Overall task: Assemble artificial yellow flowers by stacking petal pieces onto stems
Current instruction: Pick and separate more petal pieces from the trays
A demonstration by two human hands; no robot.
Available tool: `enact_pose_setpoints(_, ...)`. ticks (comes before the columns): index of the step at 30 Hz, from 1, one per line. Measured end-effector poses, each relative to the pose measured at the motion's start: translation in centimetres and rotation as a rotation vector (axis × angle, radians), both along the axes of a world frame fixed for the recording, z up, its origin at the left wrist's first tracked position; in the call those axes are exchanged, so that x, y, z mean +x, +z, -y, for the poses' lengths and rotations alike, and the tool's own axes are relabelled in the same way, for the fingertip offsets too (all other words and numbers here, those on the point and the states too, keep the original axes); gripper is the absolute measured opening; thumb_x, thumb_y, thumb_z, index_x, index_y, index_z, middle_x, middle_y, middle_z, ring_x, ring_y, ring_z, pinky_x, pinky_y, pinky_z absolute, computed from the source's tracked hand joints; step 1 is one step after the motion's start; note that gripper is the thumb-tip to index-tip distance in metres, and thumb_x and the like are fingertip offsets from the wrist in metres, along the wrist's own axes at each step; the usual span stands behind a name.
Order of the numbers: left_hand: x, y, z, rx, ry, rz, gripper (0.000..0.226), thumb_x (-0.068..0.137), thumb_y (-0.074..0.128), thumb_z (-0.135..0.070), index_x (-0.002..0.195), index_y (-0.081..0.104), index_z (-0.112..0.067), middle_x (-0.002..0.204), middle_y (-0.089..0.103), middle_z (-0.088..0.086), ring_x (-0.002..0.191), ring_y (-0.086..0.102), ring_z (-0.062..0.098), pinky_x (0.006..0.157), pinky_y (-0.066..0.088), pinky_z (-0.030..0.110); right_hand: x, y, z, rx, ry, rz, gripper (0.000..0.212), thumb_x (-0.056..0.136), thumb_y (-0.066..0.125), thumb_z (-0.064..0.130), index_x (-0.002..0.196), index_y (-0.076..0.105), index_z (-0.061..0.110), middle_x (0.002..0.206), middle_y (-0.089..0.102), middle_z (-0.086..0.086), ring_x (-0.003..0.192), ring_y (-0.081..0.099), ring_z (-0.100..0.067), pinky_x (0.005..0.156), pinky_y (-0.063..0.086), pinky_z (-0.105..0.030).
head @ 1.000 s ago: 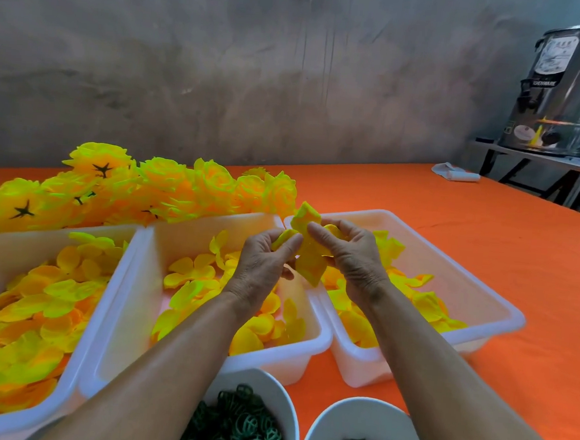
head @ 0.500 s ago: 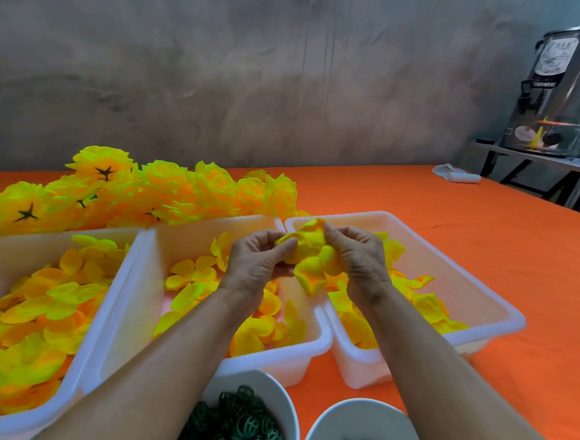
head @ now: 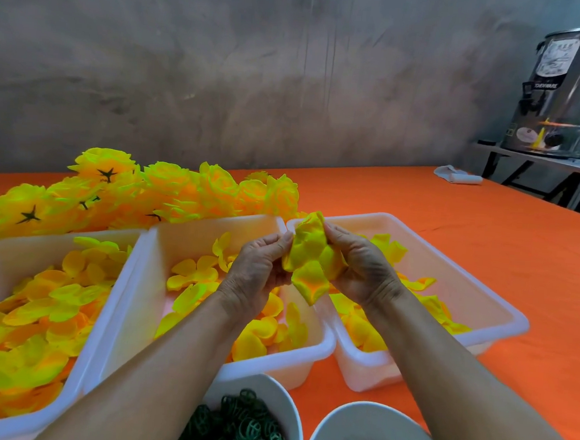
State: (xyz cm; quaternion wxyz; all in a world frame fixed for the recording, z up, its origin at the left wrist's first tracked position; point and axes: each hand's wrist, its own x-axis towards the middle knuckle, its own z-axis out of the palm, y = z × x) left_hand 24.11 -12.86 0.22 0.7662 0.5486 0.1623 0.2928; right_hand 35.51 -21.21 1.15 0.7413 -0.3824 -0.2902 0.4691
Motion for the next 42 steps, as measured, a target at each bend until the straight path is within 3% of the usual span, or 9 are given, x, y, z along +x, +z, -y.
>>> enact_pose_setpoints(4, -0.02, -0.26, -0.12, 0.094, 0.120, -0.027, 0.018, 0.093, 0.053, -0.020, 0.082, 0.065, -0.012, 0.071, 0.066, 0.005, 0.062, 0.057, 0.014, 0.057, 0.046, 0.026, -0.31, -0.39, 0.08, -0.098, -0.184, 0.223, 0.008, 0.086, 0.057, 0.011, 0.086, 0.064, 0.008, 0.072, 0.067, -0.007, 0.057, 0.061, -0.016, 0.053, 0.050, -0.025)
enact_pose_setpoints(6, -0.07, -0.49, -0.01, 0.259, 0.209, -0.059, 0.022, 0.094, 0.054, -0.019, 0.075, 0.063, -0.015, 0.066, 0.060, 0.003, 0.057, 0.050, 0.009, 0.051, 0.042, 0.022, -0.59, -0.82, 0.20, -0.157, -0.314, 0.400, 0.013, 0.088, 0.057, 0.004, 0.084, 0.066, 0.013, 0.065, 0.065, -0.001, 0.050, 0.057, -0.011, 0.047, 0.043, -0.019)
enact_pose_setpoints(9, -0.08, -0.58, 0.33, 0.375, 0.242, -0.046, 0.023, 0.094, 0.055, -0.016, 0.072, 0.061, -0.013, 0.059, 0.055, -0.002, 0.047, 0.045, 0.001, 0.044, 0.038, 0.014, -0.82, -0.82, 0.41, -0.111, -0.355, 0.454, 0.018, 0.088, 0.057, -0.001, 0.093, 0.067, 0.013, 0.068, 0.069, 0.006, 0.054, 0.060, -0.003, 0.047, 0.045, -0.016)
enact_pose_setpoints(14, -0.30, -0.59, 0.21, 0.343, 0.251, -0.018, 0.014, 0.089, 0.062, -0.013, 0.076, 0.063, -0.009, 0.054, 0.058, -0.006, 0.045, 0.046, 0.002, 0.045, 0.039, 0.015, -0.88, -0.58, 0.63, -0.035, -0.376, 0.469, 0.016, 0.088, 0.061, 0.007, 0.101, 0.065, 0.014, 0.081, 0.069, -0.002, 0.062, 0.062, -0.008, 0.053, 0.050, -0.022)
enact_pose_setpoints(17, -0.07, -0.48, 0.02, 0.191, 0.262, -0.039, 0.012, 0.081, 0.070, -0.013, 0.086, 0.062, -0.007, 0.063, 0.062, 0.002, 0.047, 0.054, 0.007, 0.051, 0.045, 0.021, -0.91, -0.43, 0.48, -0.043, -0.433, 0.443, 0.010, 0.090, 0.059, 0.010, 0.087, 0.065, 0.017, 0.071, 0.067, 0.004, 0.055, 0.059, -0.005, 0.049, 0.048, -0.019)
enact_pose_setpoints(21, -0.03, -0.46, 0.28, 0.166, 0.148, -0.052, 0.014, 0.078, 0.071, -0.010, 0.072, 0.059, -0.010, 0.054, 0.064, 0.001, 0.046, 0.059, 0.010, 0.047, 0.048, 0.018, -0.58, -0.37, 0.29, -0.089, -0.544, 0.458, 0.032, 0.096, 0.049, 0.012, 0.067, 0.060, 0.015, 0.056, 0.058, 0.007, 0.047, 0.050, -0.006, 0.043, 0.043, -0.017)
enact_pose_setpoints(28, -0.20, -0.62, 0.61, 0.318, 0.131, -0.120, 0.025, 0.092, 0.057, -0.017, 0.068, 0.060, -0.010, 0.052, 0.057, -0.003, 0.045, 0.051, 0.006, 0.047, 0.043, 0.019, -0.87, -0.64, 0.19, -0.123, -0.449, 0.464, 0.032, 0.097, 0.049, 0.015, 0.066, 0.058, 0.013, 0.050, 0.057, 0.002, 0.040, 0.052, -0.008, 0.041, 0.042, -0.018)
enact_pose_setpoints(38, 0.06, -0.33, 0.31, 0.176, 0.129, -0.098, 0.020, 0.094, 0.054, -0.020, 0.078, 0.062, -0.011, 0.071, 0.057, 0.007, 0.062, 0.049, 0.017, 0.059, 0.042, 0.028, -0.48, 0.01, 0.37, -0.033, -0.173, 0.156, 0.019, 0.087, 0.056, 0.016, 0.092, 0.067, 0.002, 0.077, 0.069, -0.011, 0.062, 0.065, -0.022, 0.055, 0.053, -0.031)
enact_pose_setpoints(42, 0.10, -0.15, 0.00, 0.086, 0.258, -0.044, 0.019, 0.093, 0.056, -0.017, 0.076, 0.061, -0.008, 0.072, 0.060, 0.008, 0.060, 0.053, 0.018, 0.058, 0.043, 0.027, -0.59, 0.06, 0.78, -0.115, -0.055, 0.169, 0.015, 0.092, 0.052, 0.009, 0.095, 0.064, 0.003, 0.067, 0.071, -0.005, 0.052, 0.066, -0.013, 0.043, 0.049, -0.021)
